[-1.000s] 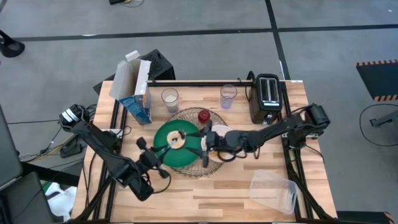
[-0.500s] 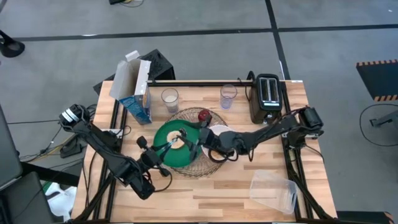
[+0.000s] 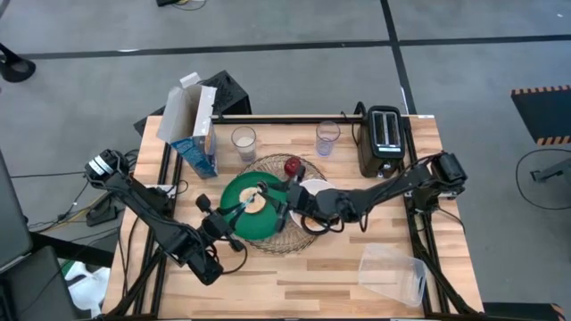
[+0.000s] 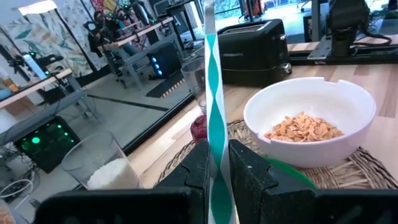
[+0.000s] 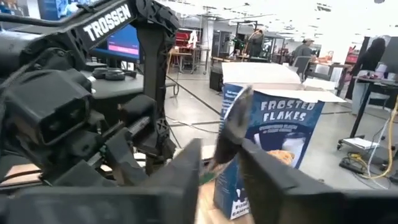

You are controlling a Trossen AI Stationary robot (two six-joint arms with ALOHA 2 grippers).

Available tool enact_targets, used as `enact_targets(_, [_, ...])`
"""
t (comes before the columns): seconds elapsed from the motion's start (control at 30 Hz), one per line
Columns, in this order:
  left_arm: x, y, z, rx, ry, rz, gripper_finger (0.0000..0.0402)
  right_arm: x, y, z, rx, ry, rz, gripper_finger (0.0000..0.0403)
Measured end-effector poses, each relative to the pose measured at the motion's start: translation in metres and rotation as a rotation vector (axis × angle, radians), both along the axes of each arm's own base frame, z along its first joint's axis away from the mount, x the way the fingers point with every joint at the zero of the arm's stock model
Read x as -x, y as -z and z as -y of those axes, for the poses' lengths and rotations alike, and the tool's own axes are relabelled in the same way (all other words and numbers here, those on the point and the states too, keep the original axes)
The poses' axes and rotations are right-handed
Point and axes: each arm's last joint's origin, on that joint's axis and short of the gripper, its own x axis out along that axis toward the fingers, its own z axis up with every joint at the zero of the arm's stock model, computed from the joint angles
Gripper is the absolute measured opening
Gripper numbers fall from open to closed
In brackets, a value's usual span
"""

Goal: Arrange a breakfast setting
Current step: Put the blue patterned spoon to the right of the white bowl

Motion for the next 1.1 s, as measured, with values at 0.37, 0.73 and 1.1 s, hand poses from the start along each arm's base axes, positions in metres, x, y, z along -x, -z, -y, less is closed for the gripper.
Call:
enact_targets(0.37, [0.000, 0.001, 0.001, 0.017, 0.018, -0.039, 0.0046, 0.001, -0.003, 0.003, 0.083, -0.009, -0.033, 0.0026])
enact_targets(0.73, [0.005, -0.002, 0.010, 0.119, 0.111, -0.151, 0.0147, 0.062, -0.051, 0.006, 0.027, -0.049, -0.197, 0.0026])
enact_targets(1.1, [0.019, 0.012, 0.023, 0.240, 0.188, -0.233, 0.0171, 0.174, -0.068, 0.040, -0.479, 0.015, -0.489, 0.0033])
